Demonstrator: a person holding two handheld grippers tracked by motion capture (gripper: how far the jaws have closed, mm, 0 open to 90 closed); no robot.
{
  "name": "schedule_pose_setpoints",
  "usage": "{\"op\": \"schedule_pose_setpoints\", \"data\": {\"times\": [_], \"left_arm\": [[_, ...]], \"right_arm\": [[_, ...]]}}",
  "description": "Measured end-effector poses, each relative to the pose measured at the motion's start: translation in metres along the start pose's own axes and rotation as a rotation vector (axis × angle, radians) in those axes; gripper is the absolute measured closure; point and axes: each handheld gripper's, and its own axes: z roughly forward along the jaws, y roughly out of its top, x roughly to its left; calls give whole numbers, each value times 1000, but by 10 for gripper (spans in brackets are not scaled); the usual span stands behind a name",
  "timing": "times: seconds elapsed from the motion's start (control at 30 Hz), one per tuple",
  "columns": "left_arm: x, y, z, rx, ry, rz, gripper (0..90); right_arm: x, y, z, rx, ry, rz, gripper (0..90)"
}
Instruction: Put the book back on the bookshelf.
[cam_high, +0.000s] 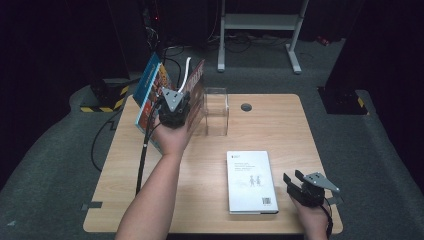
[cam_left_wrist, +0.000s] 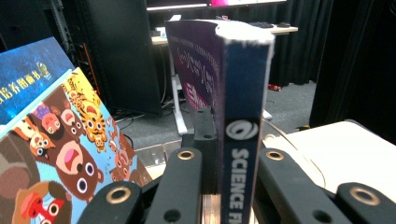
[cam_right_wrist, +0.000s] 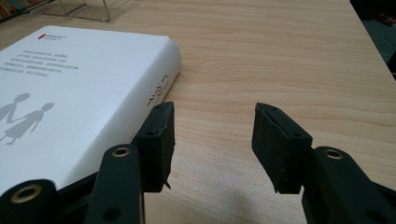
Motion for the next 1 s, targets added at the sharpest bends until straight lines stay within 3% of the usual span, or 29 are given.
{"op": "schedule_pose_setpoints", "data": {"times": [0.63,1.0], "left_arm": [[-1,3,29,11,31,-19,839],[2,-6,46,24,54,-37,838]], "right_arm": [[0,0,-1,-6,2,0,493],[-1,-1,-1,-2,-4,6,493]]}}
